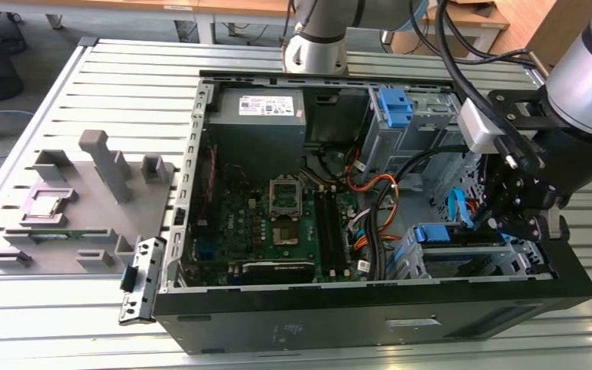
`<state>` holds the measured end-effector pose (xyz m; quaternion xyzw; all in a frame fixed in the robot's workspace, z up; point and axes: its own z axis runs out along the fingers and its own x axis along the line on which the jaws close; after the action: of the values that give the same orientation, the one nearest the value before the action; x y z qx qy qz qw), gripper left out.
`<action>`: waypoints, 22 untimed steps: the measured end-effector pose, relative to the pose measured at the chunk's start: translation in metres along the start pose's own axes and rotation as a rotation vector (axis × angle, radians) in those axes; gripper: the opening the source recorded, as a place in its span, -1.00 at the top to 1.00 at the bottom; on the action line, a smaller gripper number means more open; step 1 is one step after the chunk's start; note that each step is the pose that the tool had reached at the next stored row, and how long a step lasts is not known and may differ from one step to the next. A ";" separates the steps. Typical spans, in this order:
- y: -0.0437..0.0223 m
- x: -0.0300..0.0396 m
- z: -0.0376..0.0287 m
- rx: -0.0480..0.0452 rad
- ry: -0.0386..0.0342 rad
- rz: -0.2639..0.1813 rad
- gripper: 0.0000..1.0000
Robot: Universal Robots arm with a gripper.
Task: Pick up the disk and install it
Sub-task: 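Insert the second disk wire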
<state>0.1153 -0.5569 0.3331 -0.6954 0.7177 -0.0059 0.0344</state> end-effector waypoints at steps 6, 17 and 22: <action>0.0002 0.0000 0.0007 0.0001 0.0004 0.002 0.66; 0.0002 0.0000 0.0010 0.0003 0.0051 0.002 0.66; 0.0002 -0.0001 0.0003 0.0003 0.0071 0.002 0.66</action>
<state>0.1152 -0.5569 0.3328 -0.6947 0.7185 -0.0084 0.0319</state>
